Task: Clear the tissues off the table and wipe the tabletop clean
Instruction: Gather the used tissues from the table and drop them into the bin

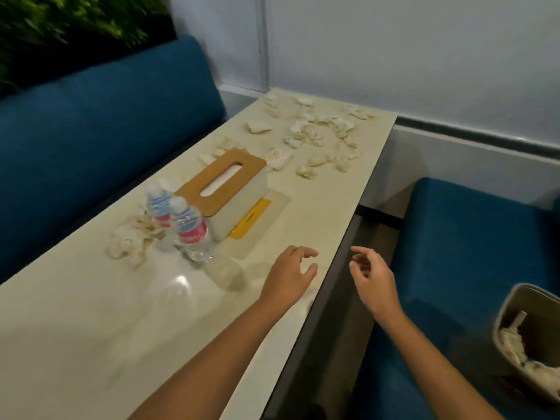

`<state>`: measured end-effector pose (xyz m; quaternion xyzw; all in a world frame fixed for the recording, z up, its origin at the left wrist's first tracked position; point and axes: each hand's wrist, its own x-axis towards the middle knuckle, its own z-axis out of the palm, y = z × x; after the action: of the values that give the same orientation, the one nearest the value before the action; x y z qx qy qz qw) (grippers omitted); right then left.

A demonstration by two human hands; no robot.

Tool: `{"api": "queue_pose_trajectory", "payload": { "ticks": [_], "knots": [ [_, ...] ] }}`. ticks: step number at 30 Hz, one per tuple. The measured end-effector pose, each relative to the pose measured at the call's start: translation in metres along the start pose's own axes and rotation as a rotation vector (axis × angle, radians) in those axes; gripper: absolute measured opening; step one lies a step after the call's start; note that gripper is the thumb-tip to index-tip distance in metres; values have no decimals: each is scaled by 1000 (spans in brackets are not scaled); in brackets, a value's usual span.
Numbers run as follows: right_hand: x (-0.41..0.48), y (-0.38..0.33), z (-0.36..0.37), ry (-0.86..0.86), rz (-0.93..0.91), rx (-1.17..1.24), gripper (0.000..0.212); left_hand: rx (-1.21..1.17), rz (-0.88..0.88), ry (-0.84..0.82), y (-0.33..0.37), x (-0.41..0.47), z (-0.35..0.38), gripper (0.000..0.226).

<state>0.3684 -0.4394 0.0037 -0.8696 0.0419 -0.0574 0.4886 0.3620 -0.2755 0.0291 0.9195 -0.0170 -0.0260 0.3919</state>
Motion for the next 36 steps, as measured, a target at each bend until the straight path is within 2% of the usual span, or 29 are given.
{"api": "queue_pose_trajectory", "payload": {
  "ticks": [13, 21, 27, 32, 36],
  "knots": [
    [-75, -95, 139, -336, -171, 66, 26, -9, -245, 275, -128, -102, -127, 19],
    [-78, -137, 208, -514, -287, 72, 27, 55, -427, 420, -186, -101, -191, 20],
    [-54, -166, 258, -658, -362, 54, 27, 83, -523, 490, -219, -80, -213, 21],
    [-32, -178, 289, -718, -390, 53, 30, 115, -552, 511, -241, -52, -219, 37],
    [-19, -184, 311, -736, -403, 70, 29, 171, -571, 455, -257, -21, -225, 57]
  ]
}}
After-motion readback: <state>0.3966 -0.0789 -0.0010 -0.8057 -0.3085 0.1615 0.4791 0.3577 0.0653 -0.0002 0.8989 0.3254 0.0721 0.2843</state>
